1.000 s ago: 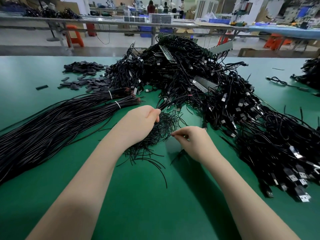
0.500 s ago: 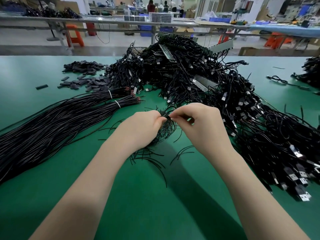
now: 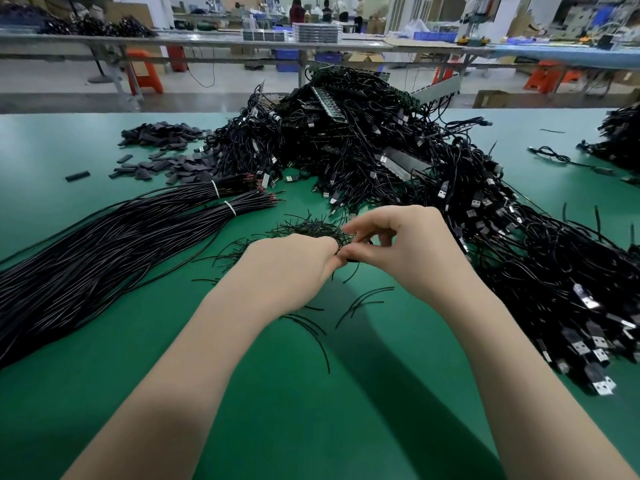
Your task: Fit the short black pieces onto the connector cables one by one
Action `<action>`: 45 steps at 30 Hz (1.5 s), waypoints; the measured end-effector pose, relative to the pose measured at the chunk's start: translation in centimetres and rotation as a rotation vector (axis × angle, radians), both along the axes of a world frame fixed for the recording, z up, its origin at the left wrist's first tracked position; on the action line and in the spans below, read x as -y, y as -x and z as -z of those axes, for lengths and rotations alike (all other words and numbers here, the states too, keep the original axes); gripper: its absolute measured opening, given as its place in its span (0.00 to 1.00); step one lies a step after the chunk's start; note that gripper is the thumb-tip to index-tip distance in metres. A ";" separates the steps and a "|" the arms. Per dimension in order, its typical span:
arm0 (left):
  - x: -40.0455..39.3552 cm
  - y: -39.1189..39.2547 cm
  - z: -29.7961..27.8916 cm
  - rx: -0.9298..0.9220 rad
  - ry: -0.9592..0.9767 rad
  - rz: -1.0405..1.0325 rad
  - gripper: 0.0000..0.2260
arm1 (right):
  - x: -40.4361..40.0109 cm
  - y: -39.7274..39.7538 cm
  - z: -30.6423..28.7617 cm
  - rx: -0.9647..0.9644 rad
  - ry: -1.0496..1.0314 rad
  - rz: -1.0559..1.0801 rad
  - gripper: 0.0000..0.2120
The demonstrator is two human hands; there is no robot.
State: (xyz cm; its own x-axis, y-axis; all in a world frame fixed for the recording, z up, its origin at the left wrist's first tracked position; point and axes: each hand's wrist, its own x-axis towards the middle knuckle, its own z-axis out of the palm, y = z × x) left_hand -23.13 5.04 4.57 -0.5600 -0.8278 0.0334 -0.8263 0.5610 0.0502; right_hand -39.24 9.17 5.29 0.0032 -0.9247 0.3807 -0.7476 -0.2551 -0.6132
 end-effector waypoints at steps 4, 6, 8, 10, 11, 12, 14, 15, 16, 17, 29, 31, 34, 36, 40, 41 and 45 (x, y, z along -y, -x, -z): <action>-0.8 -0.1 -0.7 0.062 -0.081 0.048 0.15 | -0.1 1.9 -0.5 0.017 -0.134 -0.141 0.11; -1.5 0.0 -1.2 0.052 -0.253 0.133 0.14 | -0.2 3.3 -0.5 0.111 -0.269 -0.256 0.17; -2.1 -0.2 -1.8 -0.043 -0.463 0.293 0.11 | -0.4 4.3 0.0 0.238 -0.391 -0.355 0.19; -2.2 -0.4 -2.2 -0.260 -0.622 0.435 0.11 | -0.5 4.2 0.8 0.471 -0.452 -0.454 0.13; -2.0 -0.5 -2.3 -0.436 -0.701 0.458 0.11 | -0.3 3.7 1.2 0.652 -0.453 -0.464 0.08; -1.6 -0.6 -2.2 -0.646 -0.778 0.432 0.11 | 0.1 3.0 1.6 0.816 -0.432 -0.427 0.08; -0.7 -0.5 -1.5 -1.046 -0.867 0.266 0.12 | 0.9 1.5 2.2 0.957 -0.342 -0.300 0.11; -0.2 -0.3 -1.0 -1.165 -0.855 0.167 0.12 | 1.2 0.8 2.3 0.923 -0.266 -0.214 0.12; 0.2 -0.2 -0.4 -1.217 -0.807 0.084 0.13 | 1.4 0.2 2.2 0.866 -0.187 -0.147 0.12; 0.5 0.0 0.1 -1.239 -0.751 0.032 0.14 | 1.4 -0.3 2.1 0.825 -0.122 -0.088 0.12; 0.4 0.1 0.2 -1.027 -0.091 0.022 0.10 | 0.5 -2.2 1.1 0.587 0.138 0.045 0.06; 0.5 0.0 0.0 -1.076 -0.113 0.045 0.10 | 0.4 -2.5 0.9 0.694 0.098 0.029 0.04; 0.7 -0.1 -0.1 -1.161 -0.271 0.038 0.09 | 0.2 -2.6 0.8 0.685 0.117 0.013 0.04; 0.6 0.0 -0.1 -1.184 -0.328 0.038 0.10 | 0.2 -2.5 0.8 0.700 0.124 0.014 0.03; 0.4 0.2 -0.2 -1.207 -0.344 0.051 0.12 | 0.2 -2.2 0.5 0.720 0.105 -0.035 0.07; 0.4 0.2 -0.3 -1.214 -0.335 0.047 0.12 | 0.1 -2.1 0.4 0.733 0.098 -0.057 0.07; -0.1 0.3 -0.3 -1.136 -0.219 0.037 0.11 | 0.1 -1.8 0.3 0.723 0.154 -0.017 0.05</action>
State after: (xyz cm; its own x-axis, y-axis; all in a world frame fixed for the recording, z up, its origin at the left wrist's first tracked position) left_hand -23.42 5.11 4.88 -0.3235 -0.8620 0.3904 -0.2262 0.4710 0.8526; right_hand -37.45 9.07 5.02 -0.2840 -0.8628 0.4182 -0.1653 -0.3856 -0.9078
